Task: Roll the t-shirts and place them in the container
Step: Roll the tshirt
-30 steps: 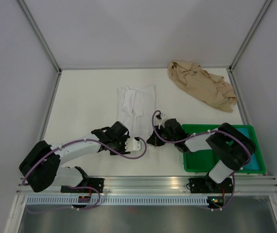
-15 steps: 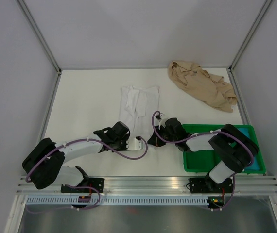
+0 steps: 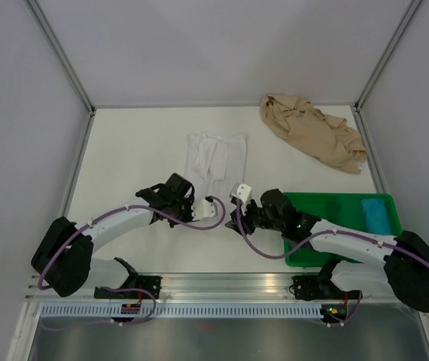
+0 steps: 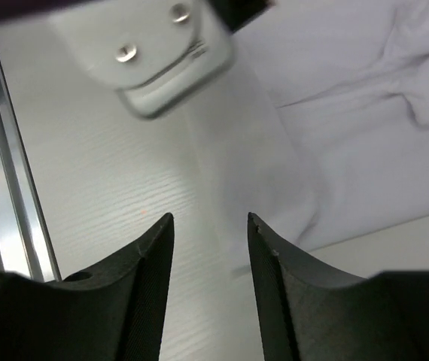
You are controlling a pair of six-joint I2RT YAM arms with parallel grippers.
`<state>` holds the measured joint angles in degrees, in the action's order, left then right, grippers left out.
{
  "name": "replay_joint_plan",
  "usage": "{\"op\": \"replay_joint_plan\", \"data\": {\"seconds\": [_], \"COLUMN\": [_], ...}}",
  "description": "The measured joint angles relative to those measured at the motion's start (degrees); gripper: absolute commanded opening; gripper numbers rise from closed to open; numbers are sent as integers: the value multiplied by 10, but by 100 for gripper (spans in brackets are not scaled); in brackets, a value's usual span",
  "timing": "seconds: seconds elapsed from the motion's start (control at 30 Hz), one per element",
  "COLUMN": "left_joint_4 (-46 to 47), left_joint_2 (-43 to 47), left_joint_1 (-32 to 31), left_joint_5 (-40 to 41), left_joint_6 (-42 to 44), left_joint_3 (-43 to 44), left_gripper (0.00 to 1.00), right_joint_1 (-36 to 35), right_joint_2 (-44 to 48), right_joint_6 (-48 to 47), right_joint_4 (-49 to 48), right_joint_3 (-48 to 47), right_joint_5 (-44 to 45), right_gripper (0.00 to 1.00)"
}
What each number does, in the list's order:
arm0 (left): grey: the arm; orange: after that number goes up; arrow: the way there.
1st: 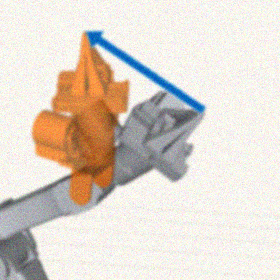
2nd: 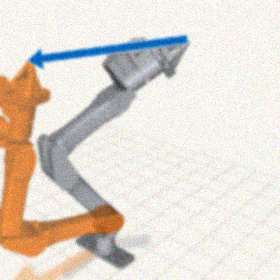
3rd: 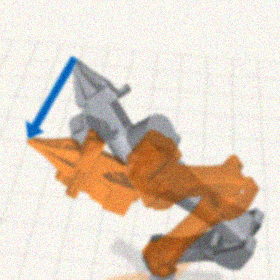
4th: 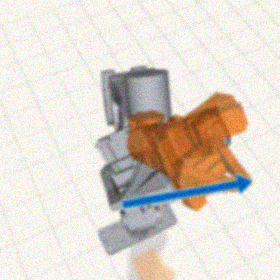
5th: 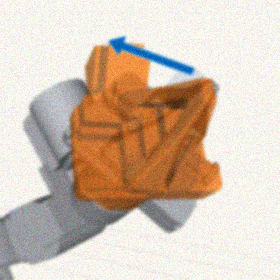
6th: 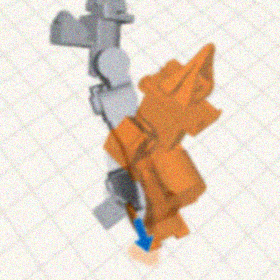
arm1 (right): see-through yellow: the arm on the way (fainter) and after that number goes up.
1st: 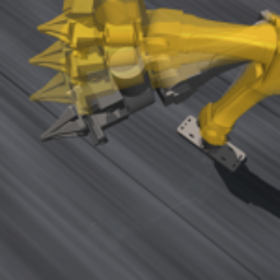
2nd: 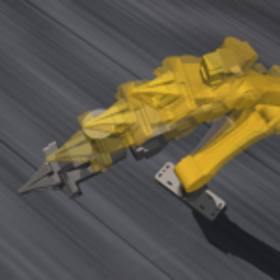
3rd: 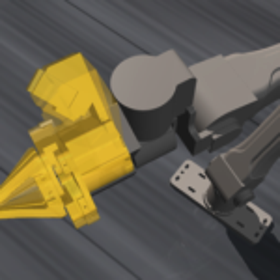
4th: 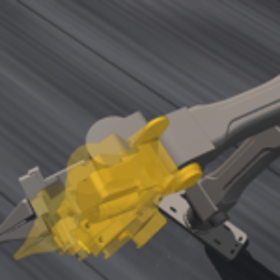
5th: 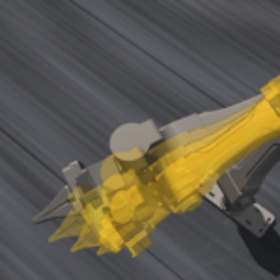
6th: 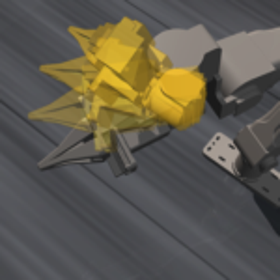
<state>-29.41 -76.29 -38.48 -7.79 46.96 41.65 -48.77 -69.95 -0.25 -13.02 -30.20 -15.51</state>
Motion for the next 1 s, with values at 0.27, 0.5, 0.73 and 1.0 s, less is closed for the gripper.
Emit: {"op": "replay_joint_plan", "data": {"seconds": [0.27, 0.5, 0.73, 1.0], "left_joint_4": [-42, -51, -54, -72], "left_joint_2": [3, 3, 3, 3], "left_joint_1": [25, 30, 32, 38], "left_joint_5": [-45, -59, -64, -89], "left_joint_6": [0, 0, 0, 0], "left_joint_3": [15, 30, 30, 30], "left_gripper": [2, 2, 2, 2], "right_joint_1": [-92, -194, -217, -217], "right_joint_2": [99, -46, -126, -147], "right_joint_6": [-203, -296, -318, -313], "right_joint_4": [24, 26, -2, 13], "right_joint_3": [76, 59, 32, 24], "right_joint_5": [79, 235, 333, 358], "right_gripper": [56, 56, 25, 0]}}
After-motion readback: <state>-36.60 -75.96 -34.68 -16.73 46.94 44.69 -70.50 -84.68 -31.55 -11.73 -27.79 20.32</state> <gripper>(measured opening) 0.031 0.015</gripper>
